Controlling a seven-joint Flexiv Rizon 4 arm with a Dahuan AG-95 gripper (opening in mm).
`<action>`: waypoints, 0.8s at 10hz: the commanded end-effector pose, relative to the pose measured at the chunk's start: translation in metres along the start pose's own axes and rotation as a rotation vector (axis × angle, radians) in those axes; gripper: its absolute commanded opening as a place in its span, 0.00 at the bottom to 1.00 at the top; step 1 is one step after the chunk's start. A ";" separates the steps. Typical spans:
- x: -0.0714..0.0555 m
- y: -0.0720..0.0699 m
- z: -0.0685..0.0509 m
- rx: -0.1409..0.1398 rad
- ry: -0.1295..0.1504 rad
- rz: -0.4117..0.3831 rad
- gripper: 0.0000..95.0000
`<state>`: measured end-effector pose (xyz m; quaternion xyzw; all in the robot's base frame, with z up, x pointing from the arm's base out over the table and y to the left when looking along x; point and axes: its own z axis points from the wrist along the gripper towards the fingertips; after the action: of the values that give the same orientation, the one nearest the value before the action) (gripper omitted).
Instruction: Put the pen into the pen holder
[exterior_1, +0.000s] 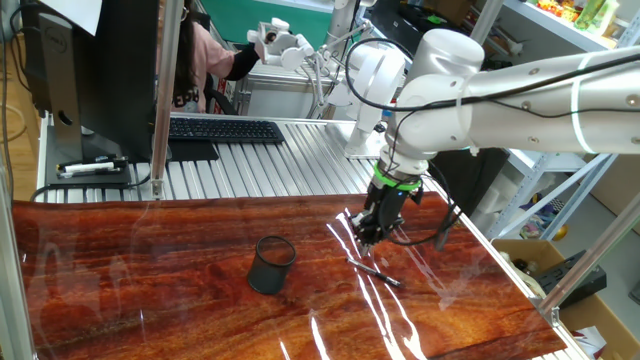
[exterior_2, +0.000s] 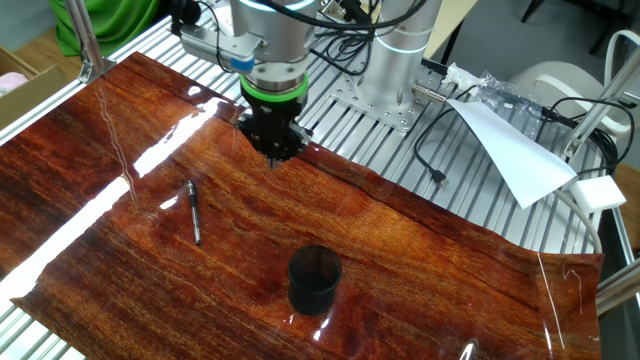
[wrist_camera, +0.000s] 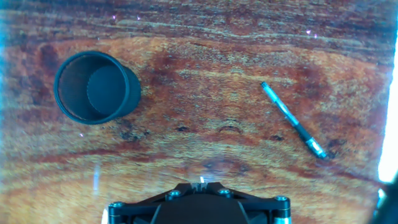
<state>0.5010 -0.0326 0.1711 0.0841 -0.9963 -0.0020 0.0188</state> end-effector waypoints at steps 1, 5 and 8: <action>-0.010 -0.011 -0.006 0.059 0.039 -0.071 0.00; -0.015 -0.036 -0.006 0.050 0.035 -0.072 0.00; -0.029 -0.059 -0.016 0.046 0.056 -0.071 0.00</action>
<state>0.5390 -0.0870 0.1880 0.1182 -0.9918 0.0199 0.0441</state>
